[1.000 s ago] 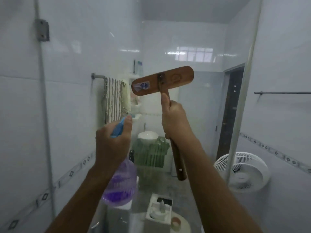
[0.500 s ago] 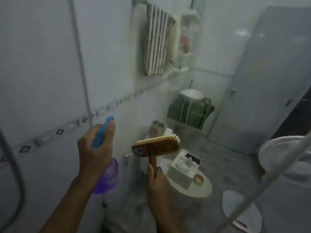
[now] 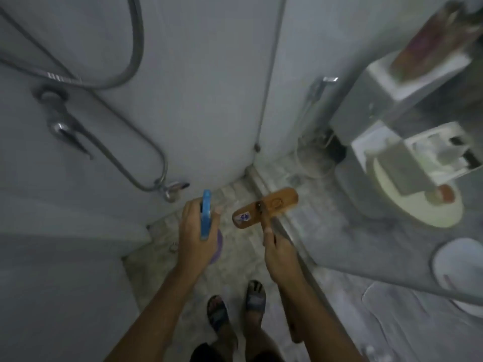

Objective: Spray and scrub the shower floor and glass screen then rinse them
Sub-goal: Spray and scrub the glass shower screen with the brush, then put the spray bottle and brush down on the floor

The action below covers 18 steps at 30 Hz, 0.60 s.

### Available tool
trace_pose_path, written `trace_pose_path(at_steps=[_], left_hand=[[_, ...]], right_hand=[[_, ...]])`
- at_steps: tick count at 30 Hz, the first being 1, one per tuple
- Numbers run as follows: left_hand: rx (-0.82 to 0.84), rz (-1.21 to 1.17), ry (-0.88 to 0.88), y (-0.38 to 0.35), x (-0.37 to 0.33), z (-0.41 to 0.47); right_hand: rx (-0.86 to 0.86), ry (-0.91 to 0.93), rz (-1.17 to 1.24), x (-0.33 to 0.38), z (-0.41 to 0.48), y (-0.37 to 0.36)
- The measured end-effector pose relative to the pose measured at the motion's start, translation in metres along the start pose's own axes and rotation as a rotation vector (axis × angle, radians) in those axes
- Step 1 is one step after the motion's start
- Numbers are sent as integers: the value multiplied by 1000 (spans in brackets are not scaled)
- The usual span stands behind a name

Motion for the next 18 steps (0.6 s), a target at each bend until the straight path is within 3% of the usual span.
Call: trace_pose_path(at_steps=[10,18], left_hand=[[35,50,315,-77,314,-106],[-14,108,350,-137,503,-118]], right_hand=[[266,-94,-468,-199,111,-234],[301,19,-606,-293,219,-381]])
Point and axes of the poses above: each hand's wrist, its own z-axis towards the middle knuckle, its own y-axis out of the back of the hand, x = y × z, the point moved 5 cm from there along z, towards the middle knuckle, and after that the axes turned 4 degrees about -z, right-handed, at the moved point
